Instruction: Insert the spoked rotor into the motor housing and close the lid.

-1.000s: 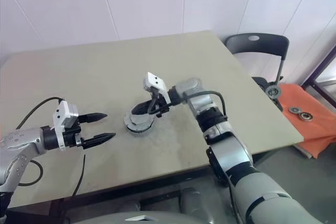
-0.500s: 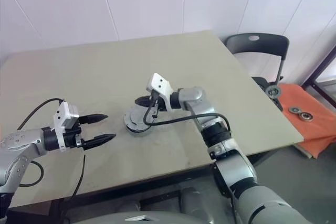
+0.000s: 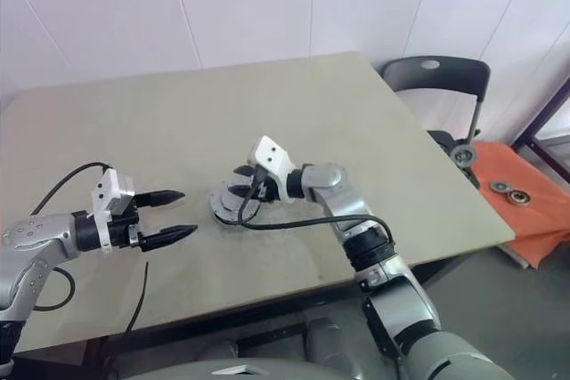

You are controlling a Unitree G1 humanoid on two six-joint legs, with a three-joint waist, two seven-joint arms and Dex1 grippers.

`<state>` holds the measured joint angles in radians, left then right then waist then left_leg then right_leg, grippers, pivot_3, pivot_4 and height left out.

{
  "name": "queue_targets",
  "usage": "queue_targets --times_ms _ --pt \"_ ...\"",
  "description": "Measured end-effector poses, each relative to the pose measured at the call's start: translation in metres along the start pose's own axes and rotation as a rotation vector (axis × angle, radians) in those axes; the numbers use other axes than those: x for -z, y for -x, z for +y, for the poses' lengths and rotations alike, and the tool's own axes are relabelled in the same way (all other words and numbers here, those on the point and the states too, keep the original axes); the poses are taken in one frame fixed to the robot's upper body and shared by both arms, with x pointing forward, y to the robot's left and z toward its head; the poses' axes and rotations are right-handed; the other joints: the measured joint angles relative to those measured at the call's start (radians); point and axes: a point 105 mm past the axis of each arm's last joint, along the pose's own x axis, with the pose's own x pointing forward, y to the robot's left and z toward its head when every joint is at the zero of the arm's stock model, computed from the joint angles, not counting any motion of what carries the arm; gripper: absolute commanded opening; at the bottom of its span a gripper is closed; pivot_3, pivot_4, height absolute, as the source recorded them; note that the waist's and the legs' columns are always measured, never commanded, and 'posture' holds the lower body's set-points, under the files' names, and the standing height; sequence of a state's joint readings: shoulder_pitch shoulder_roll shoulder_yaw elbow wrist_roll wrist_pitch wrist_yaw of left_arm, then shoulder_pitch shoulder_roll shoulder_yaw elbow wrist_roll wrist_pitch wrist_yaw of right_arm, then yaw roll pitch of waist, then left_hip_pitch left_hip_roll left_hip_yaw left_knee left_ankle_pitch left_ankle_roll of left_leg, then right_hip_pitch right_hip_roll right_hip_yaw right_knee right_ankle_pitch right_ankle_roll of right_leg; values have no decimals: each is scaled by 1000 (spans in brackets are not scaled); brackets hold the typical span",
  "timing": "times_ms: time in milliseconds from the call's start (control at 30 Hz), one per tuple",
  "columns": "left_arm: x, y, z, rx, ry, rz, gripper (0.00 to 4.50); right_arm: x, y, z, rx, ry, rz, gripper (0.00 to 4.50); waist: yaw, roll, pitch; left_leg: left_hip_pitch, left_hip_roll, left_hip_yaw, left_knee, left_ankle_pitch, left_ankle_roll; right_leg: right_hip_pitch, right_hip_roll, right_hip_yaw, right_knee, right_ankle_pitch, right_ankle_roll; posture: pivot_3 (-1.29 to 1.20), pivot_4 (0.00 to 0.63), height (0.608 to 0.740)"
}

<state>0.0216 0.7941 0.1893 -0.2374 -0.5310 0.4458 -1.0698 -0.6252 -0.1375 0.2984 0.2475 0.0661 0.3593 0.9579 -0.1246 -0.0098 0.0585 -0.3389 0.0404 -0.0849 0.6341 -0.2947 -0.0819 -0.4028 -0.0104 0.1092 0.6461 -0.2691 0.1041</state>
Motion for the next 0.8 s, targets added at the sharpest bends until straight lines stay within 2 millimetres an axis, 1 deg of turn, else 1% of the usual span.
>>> queue_targets --times_ms 167,300,367,500,633,733,800 --pt "-4 0 1 12 -18 4 4500 8 0 19 -160 -79 29 2953 0 0 0 0 0 0 0 0 0 0 0 0 0 0 0 0 0 740" --pt "-3 0 1 21 -12 17 4500 13 -1 29 -225 -88 41 2953 0 0 0 0 0 0 0 0 0 0 0 0 0 0 0 0 0 740" --pt "-4 1 2 23 -16 19 4500 13 -4 30 -220 -81 33 2953 0 0 0 0 0 0 0 0 0 0 0 0 0 0 1 0 0 740" --pt "-4 1 1 30 -18 19 4500 15 -12 24 -171 -75 19 2953 0 0 0 0 0 0 0 0 0 0 0 0 0 0 1 0 0 740" --pt "-3 1 3 28 -9 21 4500 14 -12 18 -127 -47 13 2953 1 0 0 0 0 0 0 0 0 0 0 0 0 0 0 0 0 740" --pt "-3 1 2 32 -9 21 4500 15 -10 19 -124 -45 12 3513 1 0 0 0 0 0 0 0 0 0 0 0 0 0 0 0 0 740" --pt "-3 0 3 35 -11 20 4500 14 -10 21 -125 -42 5 4127 1 0 0 0 0 0 0 0 0 0 0 0 0 0 1 0 0 740"
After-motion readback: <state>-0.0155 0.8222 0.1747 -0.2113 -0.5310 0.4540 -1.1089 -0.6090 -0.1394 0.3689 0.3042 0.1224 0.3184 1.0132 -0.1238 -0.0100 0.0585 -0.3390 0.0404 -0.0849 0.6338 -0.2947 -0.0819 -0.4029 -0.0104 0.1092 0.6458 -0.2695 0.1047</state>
